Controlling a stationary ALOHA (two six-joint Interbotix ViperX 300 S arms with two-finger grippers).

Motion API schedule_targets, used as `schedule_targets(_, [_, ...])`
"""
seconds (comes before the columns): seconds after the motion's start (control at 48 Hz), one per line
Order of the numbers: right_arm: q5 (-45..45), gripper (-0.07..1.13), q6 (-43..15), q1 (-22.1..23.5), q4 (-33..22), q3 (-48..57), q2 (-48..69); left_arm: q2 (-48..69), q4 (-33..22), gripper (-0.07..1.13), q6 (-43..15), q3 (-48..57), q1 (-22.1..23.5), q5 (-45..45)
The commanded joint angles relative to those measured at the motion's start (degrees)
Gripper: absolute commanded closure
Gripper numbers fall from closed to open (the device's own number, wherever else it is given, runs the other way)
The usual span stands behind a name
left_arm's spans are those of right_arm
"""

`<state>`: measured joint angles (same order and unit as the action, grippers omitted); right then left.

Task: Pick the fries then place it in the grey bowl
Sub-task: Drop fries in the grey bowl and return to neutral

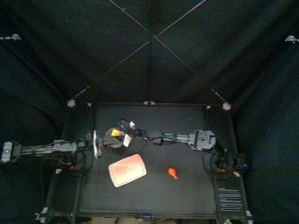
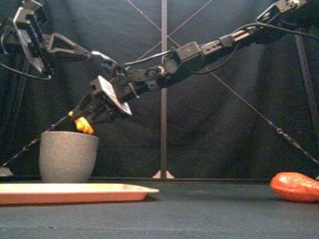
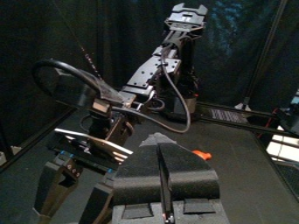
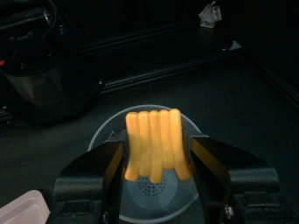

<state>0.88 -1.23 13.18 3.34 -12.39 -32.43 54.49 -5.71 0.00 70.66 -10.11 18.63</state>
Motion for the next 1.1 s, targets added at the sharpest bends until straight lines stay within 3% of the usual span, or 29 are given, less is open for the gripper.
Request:
schedule_targets(0.021, [-1.7,0.17,0.0,-0.3,0.0,-3.0,1.0,-0.3,0.2,1.07,-0.1,-1.1,-0.1,0.5])
schedule_targets(0.125, [-2.3,0.04,0.1,-0.5,-0.1,-3.5,0.5,-0.2,0.2,1.07,-0.1,-1.1,-0.1,0.4])
schedule_targets(0.354, [-1.0,0.04,0.4,-1.5,-1.7,-1.8,2.4,-0.2,0.2,1.07,-0.1,-1.1,-0.1,0.4])
schedule_targets(0.542, [4.7,0.04,0.2,-2.2,-3.7,6.5,8.2,-0.2,0.3,1.07,-0.2,-0.7,-0.1,0.4])
schedule_targets(0.875, [27.7,0.04,0.2,-2.7,-3.3,32.1,23.5,1.6,1.6,1.07,-0.2,-0.6,0.1,0.3])
schedule_targets(1.104, [39.8,0.04,0.7,-2.5,-3.7,43.2,29.4,1.8,1.8,1.07,-0.2,-0.4,-0.1,0.1])
